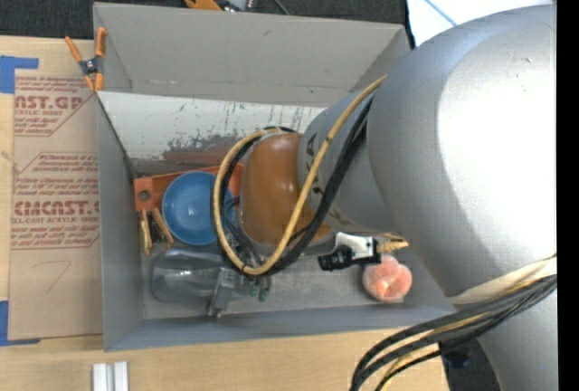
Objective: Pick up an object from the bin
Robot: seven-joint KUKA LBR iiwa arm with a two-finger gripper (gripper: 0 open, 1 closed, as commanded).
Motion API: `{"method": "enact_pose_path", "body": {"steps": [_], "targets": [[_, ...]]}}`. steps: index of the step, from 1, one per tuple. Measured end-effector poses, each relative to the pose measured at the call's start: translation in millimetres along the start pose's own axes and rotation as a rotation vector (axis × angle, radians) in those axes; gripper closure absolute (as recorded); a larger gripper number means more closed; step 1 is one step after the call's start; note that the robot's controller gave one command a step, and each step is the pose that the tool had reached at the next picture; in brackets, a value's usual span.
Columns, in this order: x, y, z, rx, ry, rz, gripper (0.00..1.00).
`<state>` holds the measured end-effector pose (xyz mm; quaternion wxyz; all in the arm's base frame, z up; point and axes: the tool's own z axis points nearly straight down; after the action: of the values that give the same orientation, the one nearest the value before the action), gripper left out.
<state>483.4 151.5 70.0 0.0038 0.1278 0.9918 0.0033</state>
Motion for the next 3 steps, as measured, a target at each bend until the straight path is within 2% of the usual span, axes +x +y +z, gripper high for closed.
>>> {"method": "enact_pose_path", "body": {"steps": [3], "targets": [[3.9,-1.7,-59.5,0.008,0.014,-0.001,1.00]]}}
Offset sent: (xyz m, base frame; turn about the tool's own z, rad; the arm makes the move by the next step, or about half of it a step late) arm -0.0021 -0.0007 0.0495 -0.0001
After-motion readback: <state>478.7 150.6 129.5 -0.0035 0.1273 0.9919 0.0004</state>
